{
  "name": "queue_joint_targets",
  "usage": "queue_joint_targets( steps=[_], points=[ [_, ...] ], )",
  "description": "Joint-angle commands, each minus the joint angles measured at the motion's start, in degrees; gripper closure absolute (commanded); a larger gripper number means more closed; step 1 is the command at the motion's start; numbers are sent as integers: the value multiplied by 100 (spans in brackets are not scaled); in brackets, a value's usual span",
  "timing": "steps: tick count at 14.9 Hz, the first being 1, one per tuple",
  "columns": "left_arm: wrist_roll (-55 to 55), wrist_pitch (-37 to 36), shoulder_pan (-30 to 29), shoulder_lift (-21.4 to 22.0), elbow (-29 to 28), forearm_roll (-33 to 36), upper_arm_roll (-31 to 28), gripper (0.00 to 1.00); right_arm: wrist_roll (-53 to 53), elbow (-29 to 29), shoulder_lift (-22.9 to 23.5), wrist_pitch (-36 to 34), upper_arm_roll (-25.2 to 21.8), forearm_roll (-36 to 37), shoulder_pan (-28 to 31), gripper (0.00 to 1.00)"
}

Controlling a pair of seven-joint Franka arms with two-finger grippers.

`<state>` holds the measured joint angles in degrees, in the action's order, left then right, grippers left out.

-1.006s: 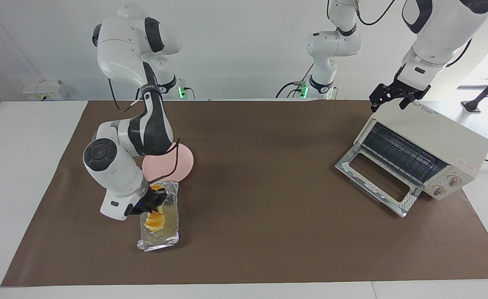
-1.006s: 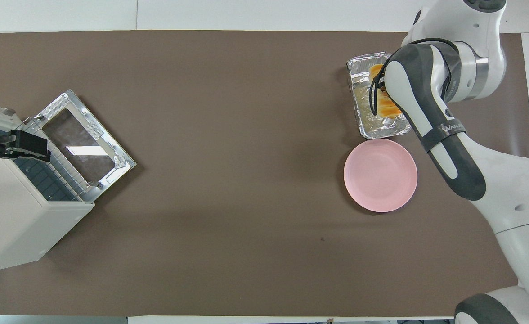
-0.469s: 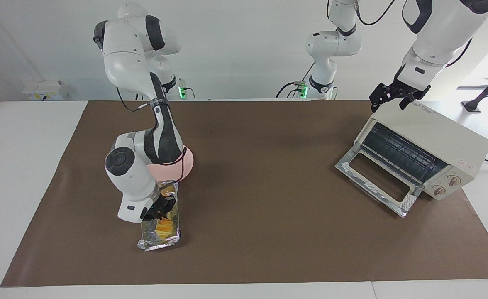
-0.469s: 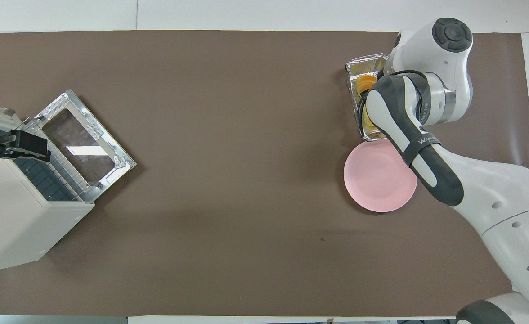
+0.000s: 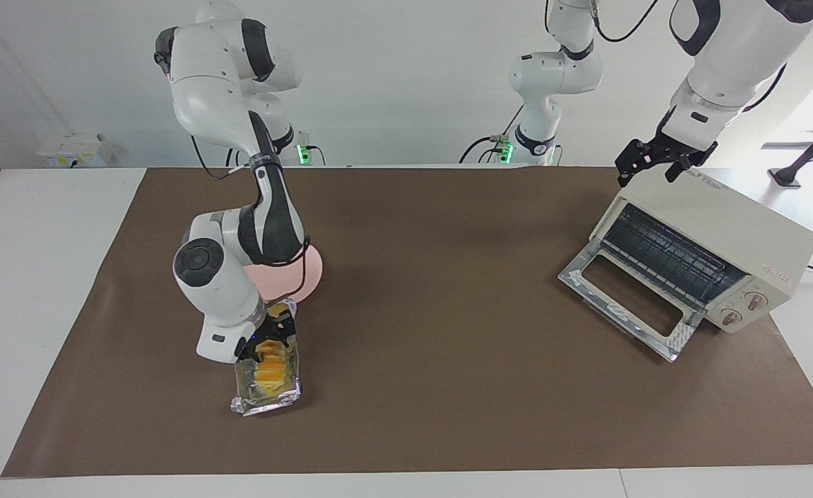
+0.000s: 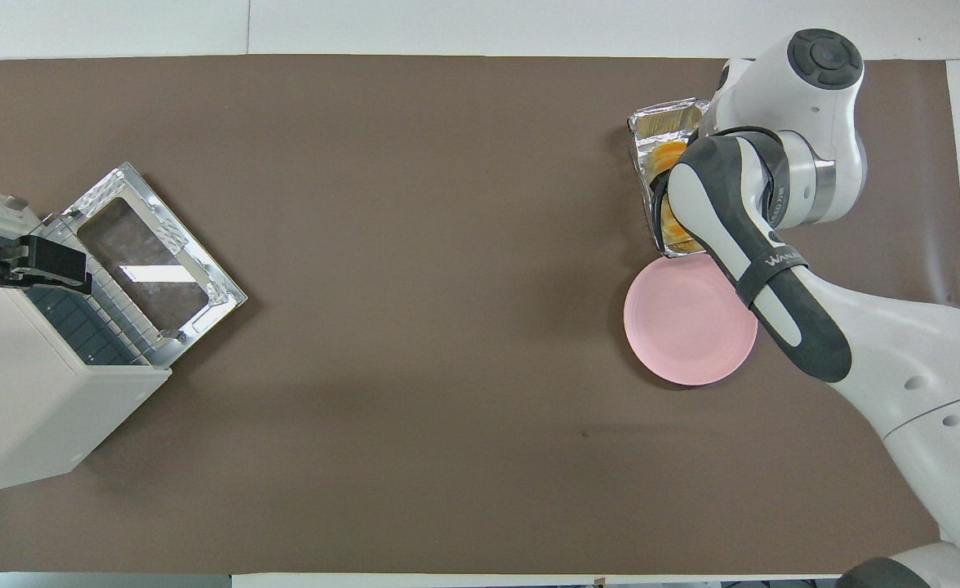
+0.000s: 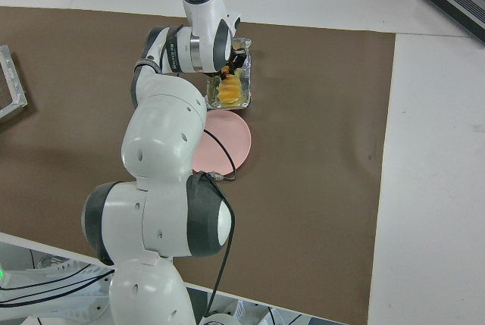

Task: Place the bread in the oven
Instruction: 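Lower the bread into the foil tray and open the right gripper, then grasp the rim of the foil tray with the right gripper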

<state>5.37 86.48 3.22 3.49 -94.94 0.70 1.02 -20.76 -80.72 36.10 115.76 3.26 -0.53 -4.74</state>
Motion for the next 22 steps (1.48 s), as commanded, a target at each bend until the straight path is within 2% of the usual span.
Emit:
queue_joint_targets(
  steps=[1,3,6,11,16,17,19,22],
  points=[
    [44,-52,-14,143,-121,-35,-5,0,343,493,63,-500,-44,88,-1,0],
    [43,-52,-23,143,-121,-35,-5,0,424,969,239,-703,-44,438,69,0],
    [35,-52,-14,143,-121,-26,-5,0,520,944,248,-573,-53,554,113,0],
    [35,-52,-23,143,-121,-26,-5,0,486,409,152,16,-123,625,368,0],
    [35,-52,-14,143,-121,-35,-5,0,495,-224,-33,623,-106,405,526,10],
    [35,-52,-23,143,-121,-26,-5,0,494,-312,-68,658,-106,387,561,18],
    [44,-52,-14,143,-121,-26,-5,0,520,-531,-129,833,-88,361,579,44],
    [35,-52,-23,143,-121,-35,-5,0,494,-647,-174,940,-106,-105,579,84]
  ],
)
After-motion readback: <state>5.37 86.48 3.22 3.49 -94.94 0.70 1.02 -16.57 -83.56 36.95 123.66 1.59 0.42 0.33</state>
